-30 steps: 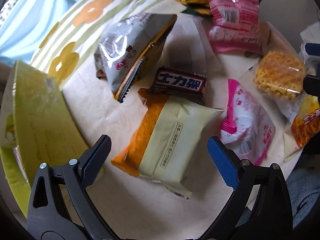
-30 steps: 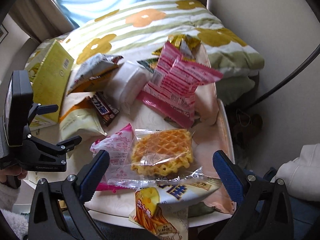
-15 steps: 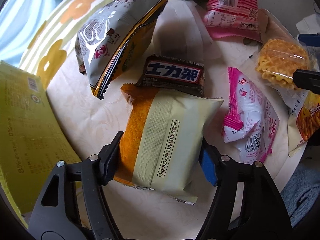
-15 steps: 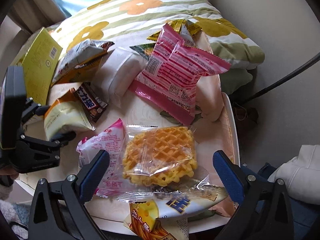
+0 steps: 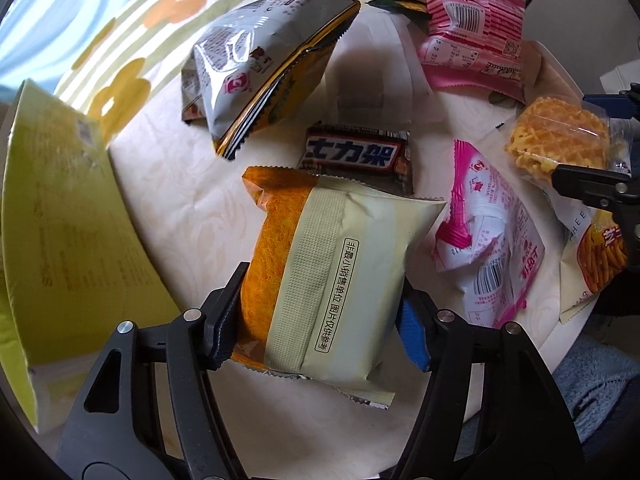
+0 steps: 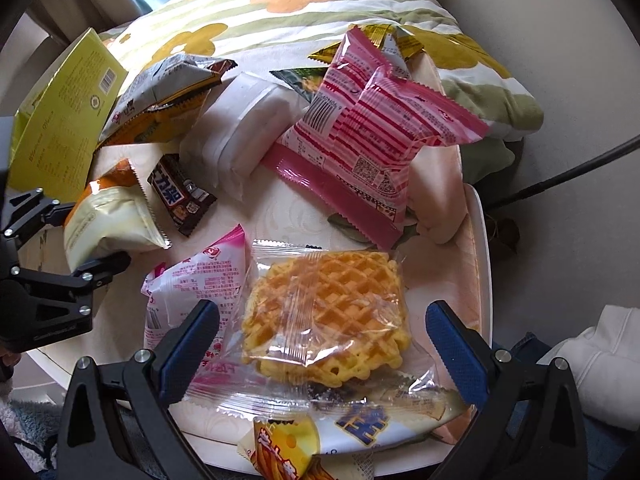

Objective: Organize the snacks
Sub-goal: 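Grasp the orange-and-cream bread packet with the left tool while the right tool grasps the waffle packet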

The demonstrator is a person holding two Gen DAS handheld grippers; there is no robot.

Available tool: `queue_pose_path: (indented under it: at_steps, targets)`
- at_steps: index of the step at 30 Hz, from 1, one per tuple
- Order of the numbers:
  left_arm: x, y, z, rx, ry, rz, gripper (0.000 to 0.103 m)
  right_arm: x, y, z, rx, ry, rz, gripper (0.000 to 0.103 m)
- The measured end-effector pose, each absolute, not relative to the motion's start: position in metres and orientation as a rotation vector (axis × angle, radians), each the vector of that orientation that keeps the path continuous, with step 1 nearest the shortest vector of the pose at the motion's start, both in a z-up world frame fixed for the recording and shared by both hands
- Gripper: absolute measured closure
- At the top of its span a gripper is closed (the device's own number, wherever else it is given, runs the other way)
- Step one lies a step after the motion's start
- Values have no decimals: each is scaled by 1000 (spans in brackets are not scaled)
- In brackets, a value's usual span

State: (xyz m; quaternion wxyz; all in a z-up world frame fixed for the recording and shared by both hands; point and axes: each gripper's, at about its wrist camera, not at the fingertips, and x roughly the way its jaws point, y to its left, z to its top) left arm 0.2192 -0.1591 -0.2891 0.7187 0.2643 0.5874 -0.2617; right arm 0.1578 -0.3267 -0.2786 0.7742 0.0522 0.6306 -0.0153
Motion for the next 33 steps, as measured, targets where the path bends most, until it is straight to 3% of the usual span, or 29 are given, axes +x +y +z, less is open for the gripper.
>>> queue_pose_path:
  at_steps: [10,14,23,33]
  targets:
    - [205,-141,-273,507,1290,-528,41,164,-314,-288,-17,1382,-13,1]
    - [203,-138,-269,471,1287,-504,41,163,-310,-291,-53,1390,-1,12]
    - [185,-132,-263,411,1278,-453,41,156,-309,-289,-84,1368,12,22]
    - [165,-126,-232,328,1218,-376,41,149,-321,-256,-73,1257,41,26]
